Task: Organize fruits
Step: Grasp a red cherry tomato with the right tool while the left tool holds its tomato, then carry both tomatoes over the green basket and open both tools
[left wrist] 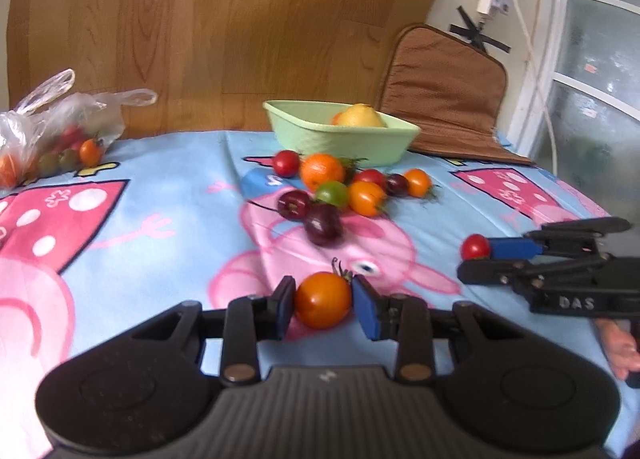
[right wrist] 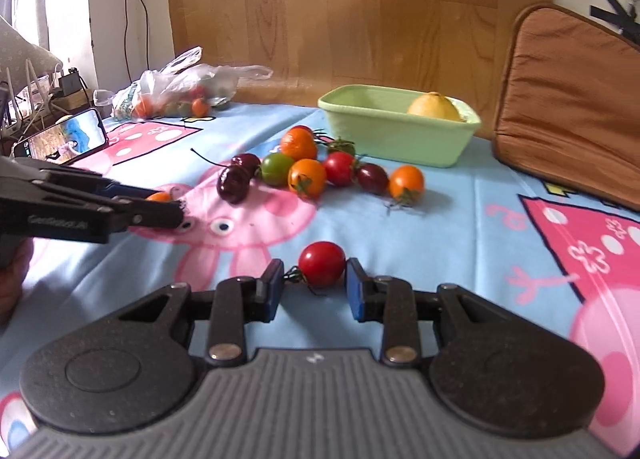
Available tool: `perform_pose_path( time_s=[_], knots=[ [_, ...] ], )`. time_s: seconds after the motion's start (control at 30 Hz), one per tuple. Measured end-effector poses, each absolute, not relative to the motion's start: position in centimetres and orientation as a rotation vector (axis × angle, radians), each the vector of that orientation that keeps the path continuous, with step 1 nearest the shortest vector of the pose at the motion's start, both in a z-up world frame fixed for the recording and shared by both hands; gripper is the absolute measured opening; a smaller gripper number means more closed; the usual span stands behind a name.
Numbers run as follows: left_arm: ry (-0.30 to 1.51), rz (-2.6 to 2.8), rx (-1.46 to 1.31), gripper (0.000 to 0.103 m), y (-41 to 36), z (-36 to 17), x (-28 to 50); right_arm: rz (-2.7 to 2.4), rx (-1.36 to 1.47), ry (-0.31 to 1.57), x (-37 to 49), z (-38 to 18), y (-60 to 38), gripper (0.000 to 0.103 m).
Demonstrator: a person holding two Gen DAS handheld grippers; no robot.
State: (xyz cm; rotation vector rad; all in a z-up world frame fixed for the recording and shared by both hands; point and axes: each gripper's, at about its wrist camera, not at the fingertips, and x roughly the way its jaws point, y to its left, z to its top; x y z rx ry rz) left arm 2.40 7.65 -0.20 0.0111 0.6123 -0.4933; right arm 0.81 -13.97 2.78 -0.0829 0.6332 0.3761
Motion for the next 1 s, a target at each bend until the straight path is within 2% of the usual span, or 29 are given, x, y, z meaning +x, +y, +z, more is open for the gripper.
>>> perform_pose_path(
  time_s=[0.27,0.6,0.67,0.73,1.0],
  knots=[
    [0.617,-0.563,0.038,0.031,4.1,-0.2,1.3,0.353,-0.075,0.610,-0.4,2.8,-15.1,0.036],
    [0.620,-0.699,0.140,0.031,-5.0,-0.5,1.8,0.262,-0.031,0.611,-1.8,2.6,-19.6,0.036],
    [0.623,-0.720,0.153,0.027,-5.8,-0.4,2.1,0.256,-0.012,0.612,-2.1,2.8,-20.4,0.036],
    [0.630,-0.731,0.158,0.023,-6.3,0.0,2.9,0.260,0.008,0.610,-1.8,3.0,-21.0,0.035],
    [0.565,-0.638,0.101,0.023,-5.0,5.2,11.2,0.335,0.043,0.477,5.6,6.8,-21.5,0.035]
  ],
)
